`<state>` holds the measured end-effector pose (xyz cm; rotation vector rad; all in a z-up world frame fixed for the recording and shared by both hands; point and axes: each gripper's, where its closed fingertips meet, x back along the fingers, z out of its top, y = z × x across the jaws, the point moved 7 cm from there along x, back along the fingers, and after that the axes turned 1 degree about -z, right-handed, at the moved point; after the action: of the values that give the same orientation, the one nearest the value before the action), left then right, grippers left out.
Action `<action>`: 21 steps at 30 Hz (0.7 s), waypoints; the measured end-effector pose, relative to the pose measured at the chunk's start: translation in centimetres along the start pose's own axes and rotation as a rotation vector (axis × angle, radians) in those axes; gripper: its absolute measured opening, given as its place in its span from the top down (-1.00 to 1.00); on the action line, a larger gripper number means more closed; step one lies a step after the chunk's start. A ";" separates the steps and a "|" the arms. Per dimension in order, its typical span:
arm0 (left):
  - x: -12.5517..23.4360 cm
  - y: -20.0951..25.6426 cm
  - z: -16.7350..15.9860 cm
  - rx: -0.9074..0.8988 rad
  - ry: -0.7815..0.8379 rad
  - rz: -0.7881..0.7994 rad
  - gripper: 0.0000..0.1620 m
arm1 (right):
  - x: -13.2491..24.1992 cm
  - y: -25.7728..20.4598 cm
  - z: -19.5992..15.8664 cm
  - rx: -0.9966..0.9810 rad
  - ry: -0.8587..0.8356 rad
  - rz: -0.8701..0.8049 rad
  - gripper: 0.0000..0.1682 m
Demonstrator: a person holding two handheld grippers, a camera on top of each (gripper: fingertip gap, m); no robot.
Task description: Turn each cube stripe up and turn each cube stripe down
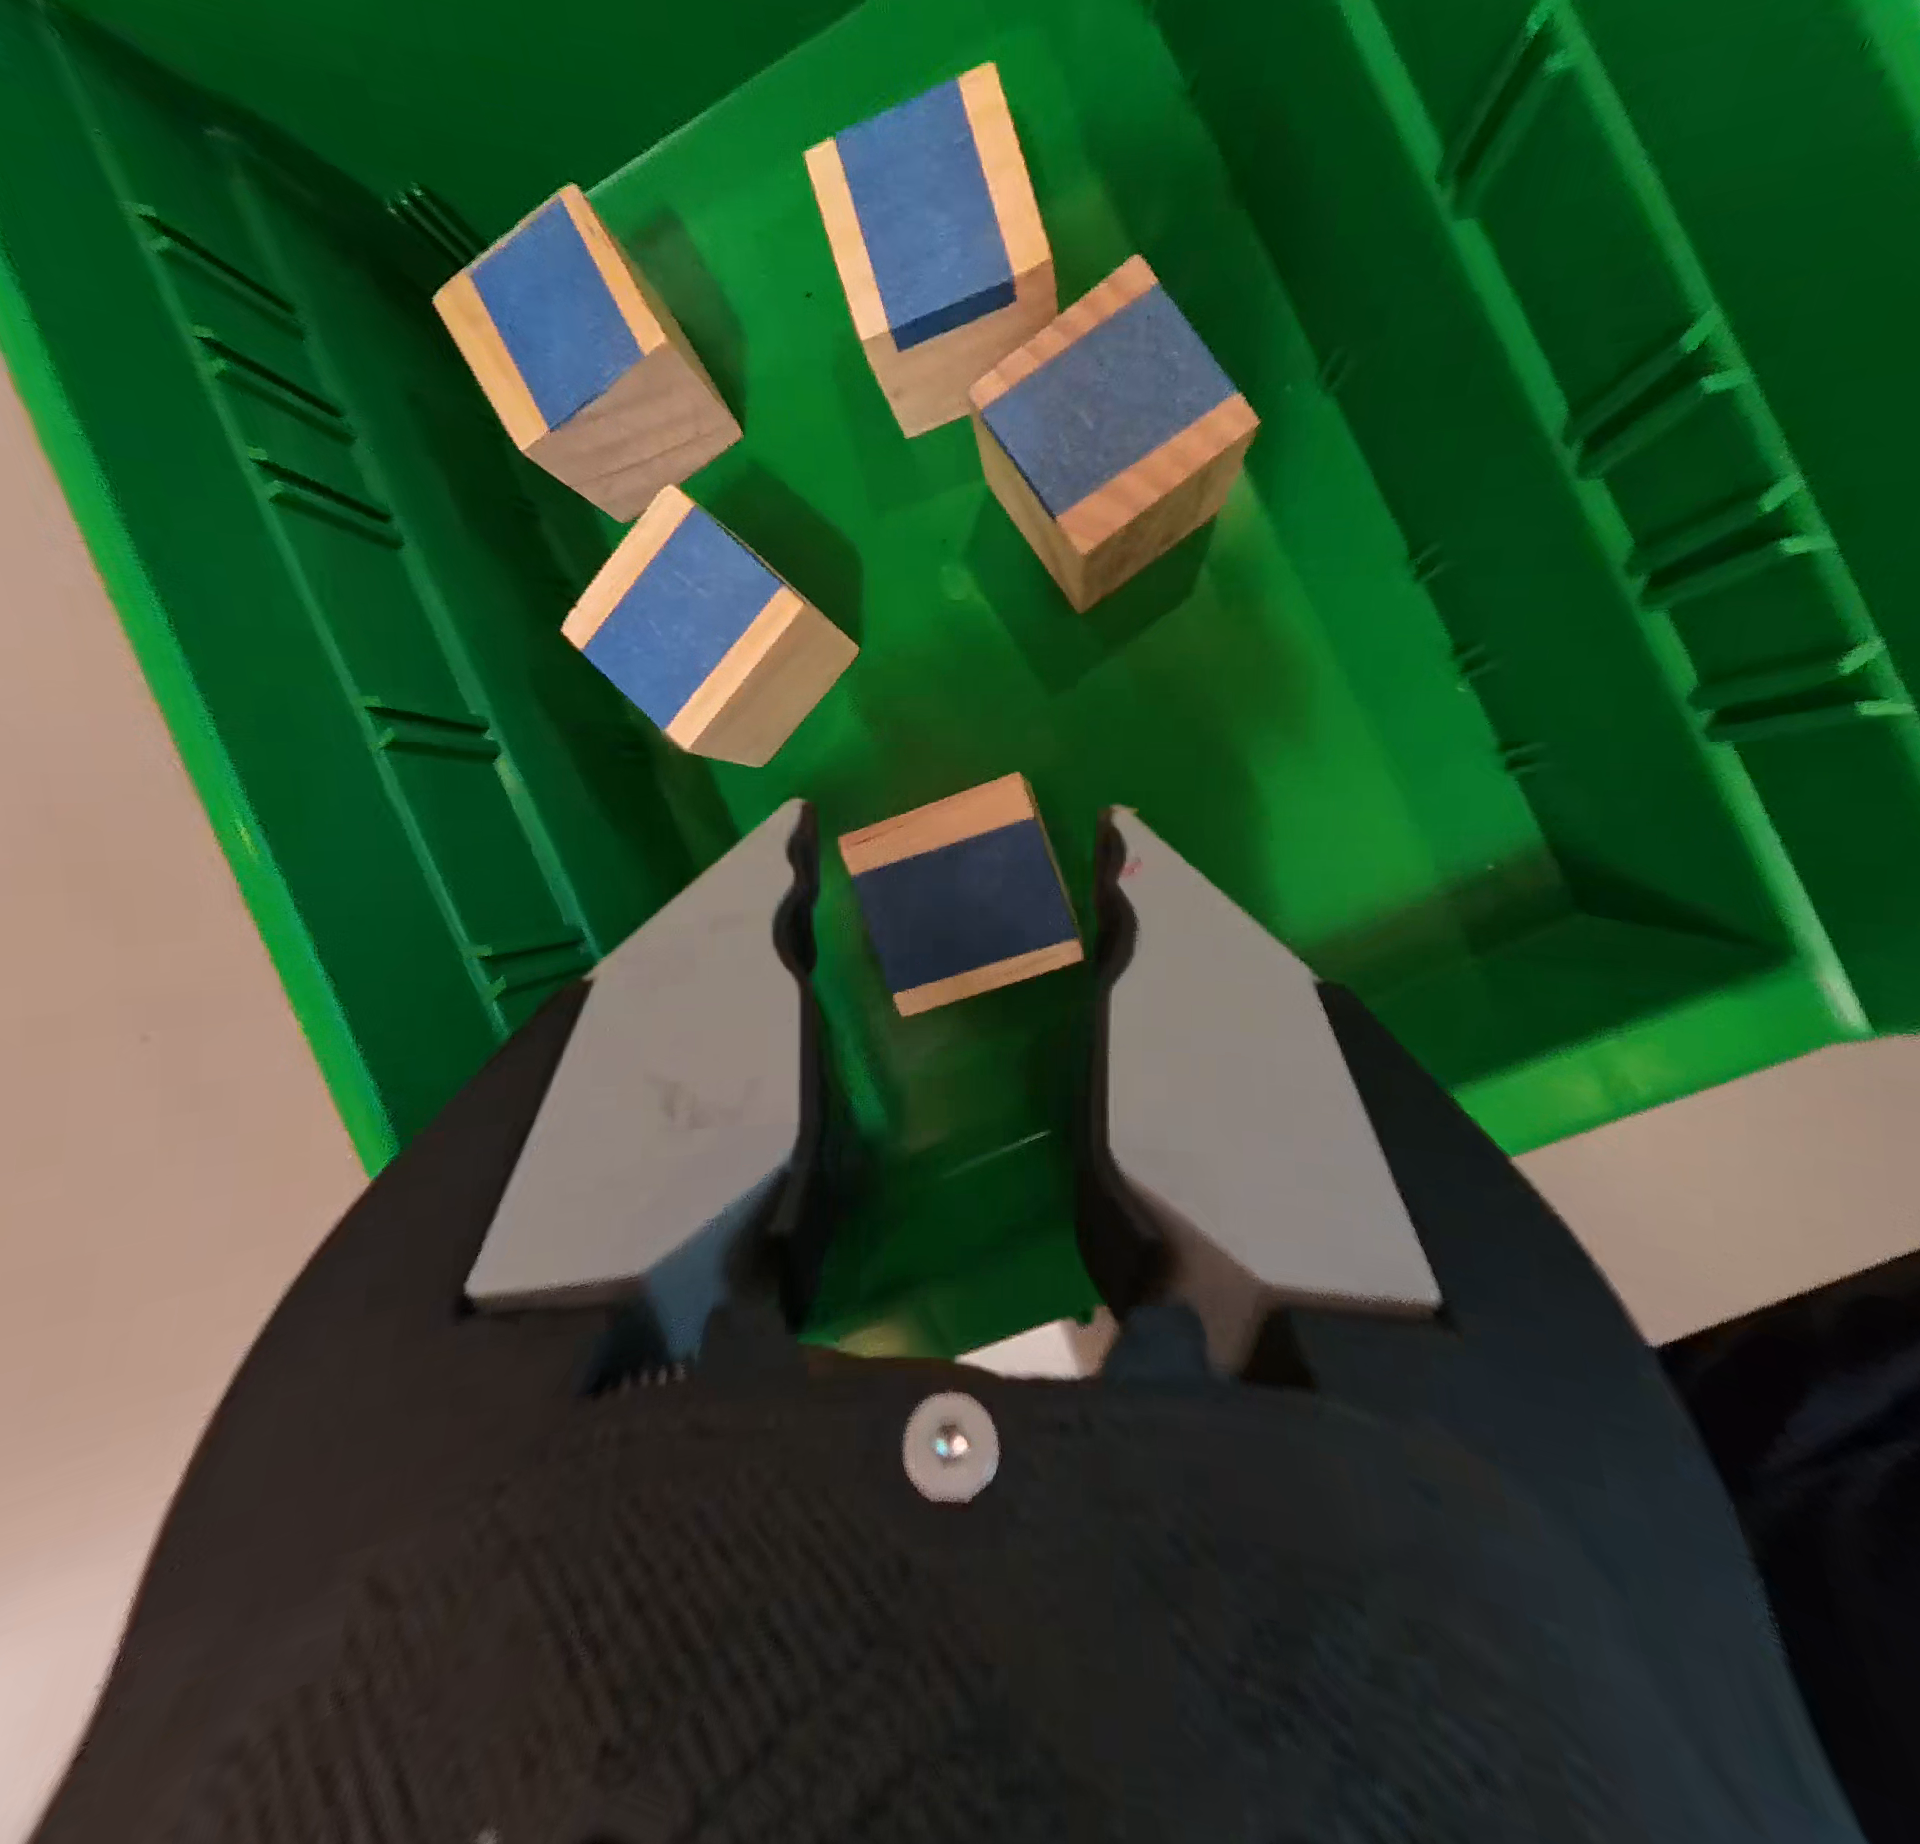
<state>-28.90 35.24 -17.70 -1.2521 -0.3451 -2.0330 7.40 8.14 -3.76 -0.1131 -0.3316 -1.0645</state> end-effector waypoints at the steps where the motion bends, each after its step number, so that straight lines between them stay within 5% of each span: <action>1: 0.1 -0.1 0.0 0.013 0.014 -0.001 0.37 | 0.1 -0.1 0.1 0.001 0.005 0.006 0.23; 12: -1.1 -1.0 -1.7 0.076 -0.072 -0.008 0.08 | -1.0 -0.3 0.1 0.022 -0.015 0.015 0.23; 17: -2.3 -0.5 -1.6 0.096 -0.060 -0.054 0.40 | -1.3 0.1 -0.3 0.020 -0.031 -0.001 0.23; 21: -2.2 -0.3 -0.9 0.025 -0.031 -0.024 0.43 | -1.4 -0.1 -0.3 0.009 -0.014 0.026 0.25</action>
<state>-29.06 35.87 -19.94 -1.2707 -0.4010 -2.0257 6.73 9.18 -4.51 -0.1165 -0.3462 -1.0371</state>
